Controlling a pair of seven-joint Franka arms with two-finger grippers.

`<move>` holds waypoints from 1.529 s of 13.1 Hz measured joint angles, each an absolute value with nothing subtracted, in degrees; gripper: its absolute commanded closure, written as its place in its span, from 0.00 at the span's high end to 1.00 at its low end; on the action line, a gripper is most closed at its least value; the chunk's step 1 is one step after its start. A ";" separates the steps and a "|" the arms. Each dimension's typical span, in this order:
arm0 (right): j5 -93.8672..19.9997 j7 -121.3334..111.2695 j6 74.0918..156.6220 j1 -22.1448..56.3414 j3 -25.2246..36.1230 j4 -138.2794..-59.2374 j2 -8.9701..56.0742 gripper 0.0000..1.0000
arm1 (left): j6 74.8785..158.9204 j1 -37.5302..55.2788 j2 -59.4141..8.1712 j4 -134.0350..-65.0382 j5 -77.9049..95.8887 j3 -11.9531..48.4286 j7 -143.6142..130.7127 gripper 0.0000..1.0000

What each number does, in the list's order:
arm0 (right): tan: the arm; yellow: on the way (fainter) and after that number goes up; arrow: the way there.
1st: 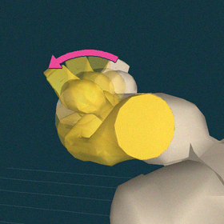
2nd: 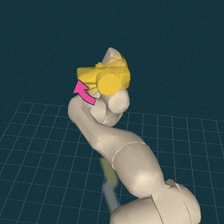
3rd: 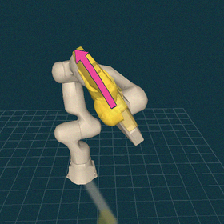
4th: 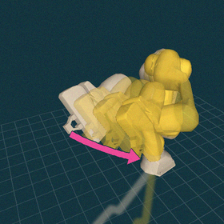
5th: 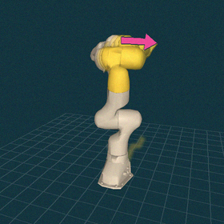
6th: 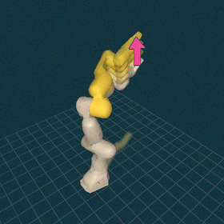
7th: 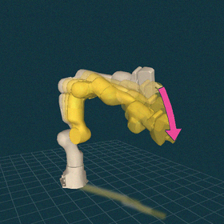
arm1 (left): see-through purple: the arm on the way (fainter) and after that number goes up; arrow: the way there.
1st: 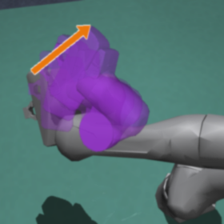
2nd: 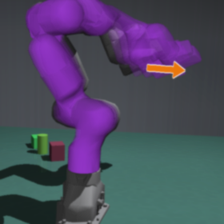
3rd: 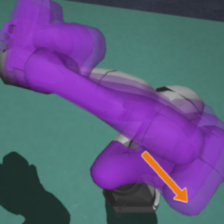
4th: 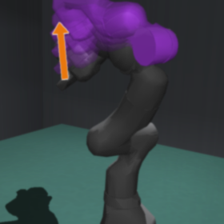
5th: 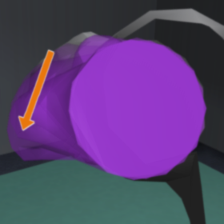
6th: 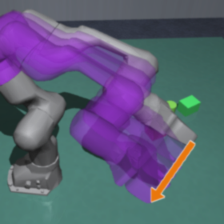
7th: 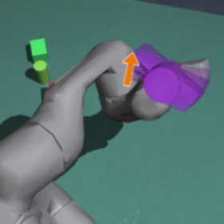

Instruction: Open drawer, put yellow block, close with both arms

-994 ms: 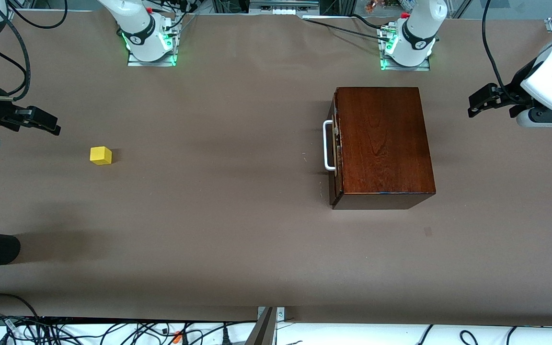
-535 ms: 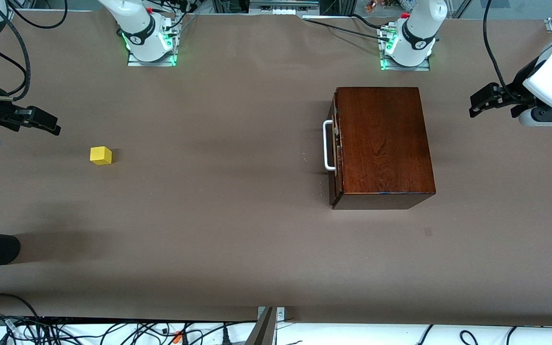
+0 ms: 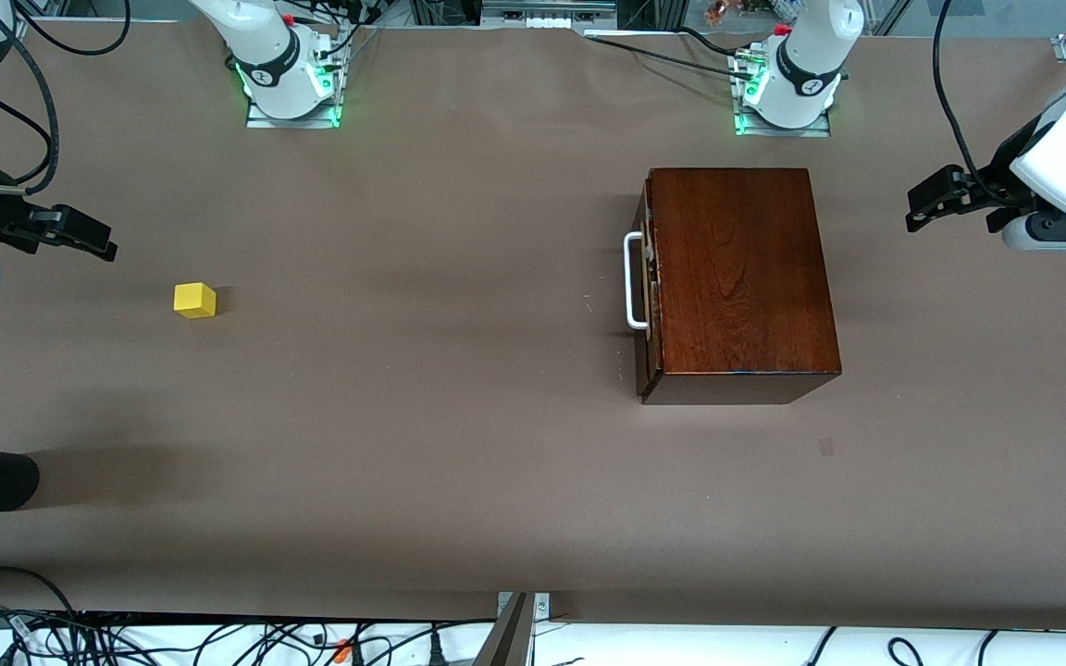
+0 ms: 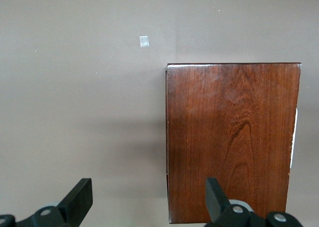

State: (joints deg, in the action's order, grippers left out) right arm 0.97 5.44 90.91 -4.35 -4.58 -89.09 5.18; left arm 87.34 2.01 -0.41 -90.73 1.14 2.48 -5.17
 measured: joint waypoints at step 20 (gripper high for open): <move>0.97 5.44 90.86 -4.38 -4.57 -89.09 5.02 1.00 | 94.59 17.18 -24.55 -83.61 3.78 17.29 -11.74 1.00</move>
